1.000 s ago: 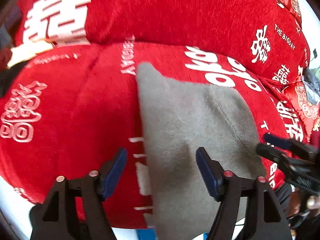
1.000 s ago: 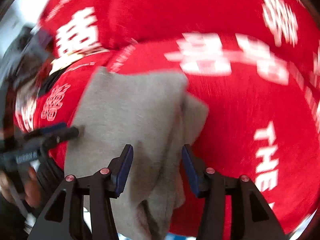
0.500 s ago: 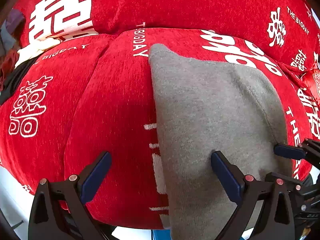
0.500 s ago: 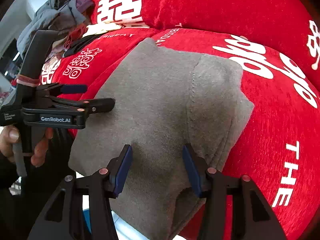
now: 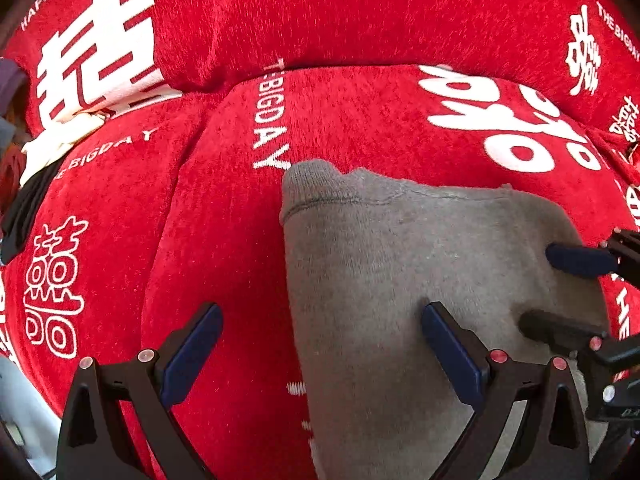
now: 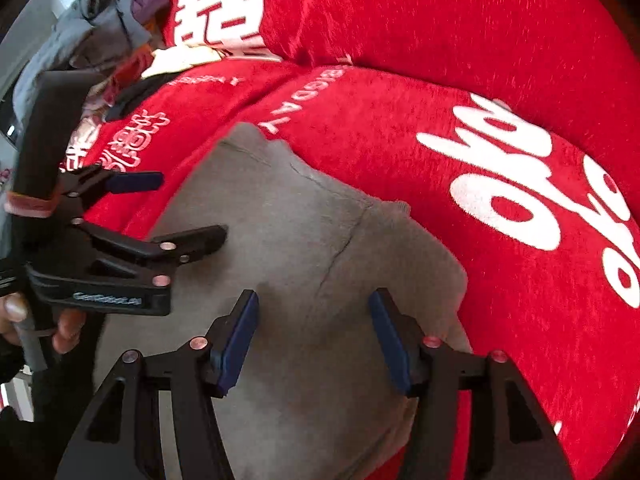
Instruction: Fold small clothes
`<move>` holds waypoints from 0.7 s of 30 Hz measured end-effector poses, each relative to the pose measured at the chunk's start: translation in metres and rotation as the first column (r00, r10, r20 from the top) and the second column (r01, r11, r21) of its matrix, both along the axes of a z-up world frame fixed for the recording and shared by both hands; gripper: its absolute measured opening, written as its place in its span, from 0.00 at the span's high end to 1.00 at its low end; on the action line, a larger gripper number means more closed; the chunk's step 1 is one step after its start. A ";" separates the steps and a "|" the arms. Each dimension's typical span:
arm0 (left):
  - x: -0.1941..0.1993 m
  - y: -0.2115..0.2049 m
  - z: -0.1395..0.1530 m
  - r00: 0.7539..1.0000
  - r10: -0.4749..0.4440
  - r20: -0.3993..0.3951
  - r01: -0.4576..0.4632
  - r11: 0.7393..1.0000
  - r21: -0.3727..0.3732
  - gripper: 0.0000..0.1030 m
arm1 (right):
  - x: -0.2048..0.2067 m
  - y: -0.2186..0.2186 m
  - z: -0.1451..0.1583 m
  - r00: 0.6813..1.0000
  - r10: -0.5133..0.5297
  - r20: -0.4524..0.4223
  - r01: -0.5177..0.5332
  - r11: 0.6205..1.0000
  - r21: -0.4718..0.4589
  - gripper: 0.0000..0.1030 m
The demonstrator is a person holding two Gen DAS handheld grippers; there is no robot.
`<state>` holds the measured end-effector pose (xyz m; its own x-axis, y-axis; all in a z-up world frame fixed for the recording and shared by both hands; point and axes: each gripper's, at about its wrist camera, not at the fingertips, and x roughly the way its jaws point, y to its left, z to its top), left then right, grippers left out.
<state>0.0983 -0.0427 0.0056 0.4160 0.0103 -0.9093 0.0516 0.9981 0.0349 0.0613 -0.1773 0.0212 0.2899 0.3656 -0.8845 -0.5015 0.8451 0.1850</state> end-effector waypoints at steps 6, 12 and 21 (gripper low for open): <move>-0.007 0.005 0.010 1.000 0.030 0.002 -0.029 0.999 -0.026 0.03 | -0.029 -0.008 0.026 0.998 -0.011 0.064 0.012 1.000 -0.013 0.38; -0.050 0.006 0.029 0.999 0.022 0.038 -0.020 0.998 -0.055 0.03 | -0.122 0.007 0.045 0.980 0.125 0.156 -0.125 0.992 -0.011 0.38; -0.097 0.006 0.016 0.999 0.037 0.001 -0.037 0.998 -0.053 0.03 | -0.173 -0.009 0.008 0.993 0.063 0.097 -0.058 0.997 -0.056 0.39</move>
